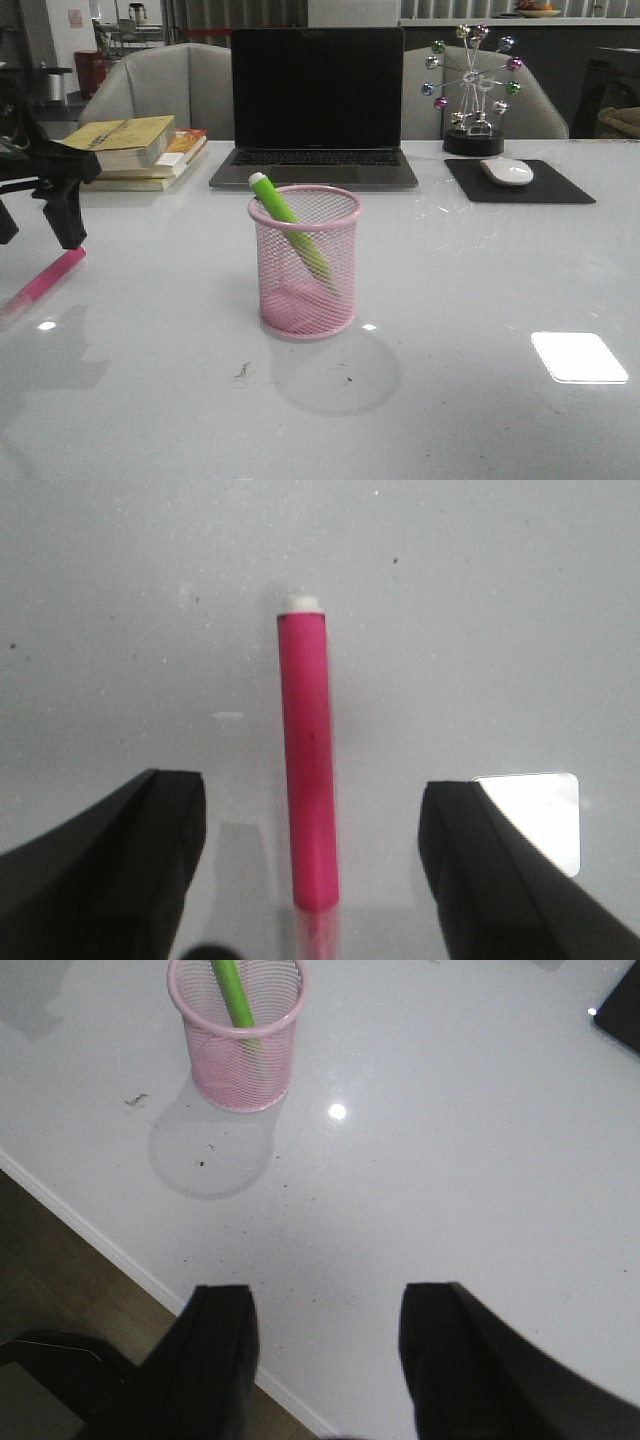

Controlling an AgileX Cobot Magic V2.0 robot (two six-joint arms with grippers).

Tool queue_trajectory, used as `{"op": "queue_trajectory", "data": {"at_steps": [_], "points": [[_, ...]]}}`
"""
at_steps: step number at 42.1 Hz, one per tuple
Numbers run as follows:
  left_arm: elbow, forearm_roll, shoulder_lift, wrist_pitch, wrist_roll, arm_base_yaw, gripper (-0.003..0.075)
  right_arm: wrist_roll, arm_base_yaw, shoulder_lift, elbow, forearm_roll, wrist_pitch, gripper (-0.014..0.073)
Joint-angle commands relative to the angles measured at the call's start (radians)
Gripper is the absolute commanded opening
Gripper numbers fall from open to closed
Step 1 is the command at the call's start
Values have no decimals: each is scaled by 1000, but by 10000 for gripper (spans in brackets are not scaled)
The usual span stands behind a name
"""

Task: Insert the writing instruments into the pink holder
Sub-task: 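Lower the left gripper onto the pink marker and grasp it, then lift the pink marker upright with the left gripper toward the holder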

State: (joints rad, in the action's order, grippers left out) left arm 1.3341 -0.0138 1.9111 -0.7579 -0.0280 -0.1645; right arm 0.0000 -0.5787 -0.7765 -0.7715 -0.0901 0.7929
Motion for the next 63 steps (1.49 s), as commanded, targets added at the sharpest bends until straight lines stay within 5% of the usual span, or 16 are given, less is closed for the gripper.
{"op": "queue_trajectory", "data": {"at_steps": [1,35,53,63], "points": [[73,0,3,31,8,4,507,-8,3,7,-27,-6,-60,447],[154,-9,118,15,8,4,503,-8,3,7,-27,-6,-57,447],[154,-9,122,-23,8,4,154,-8,3,7,-27,-6,-52,447],[127,52,24,24,-11,-3,93,-8,3,7,-27,-6,-52,447]]}}
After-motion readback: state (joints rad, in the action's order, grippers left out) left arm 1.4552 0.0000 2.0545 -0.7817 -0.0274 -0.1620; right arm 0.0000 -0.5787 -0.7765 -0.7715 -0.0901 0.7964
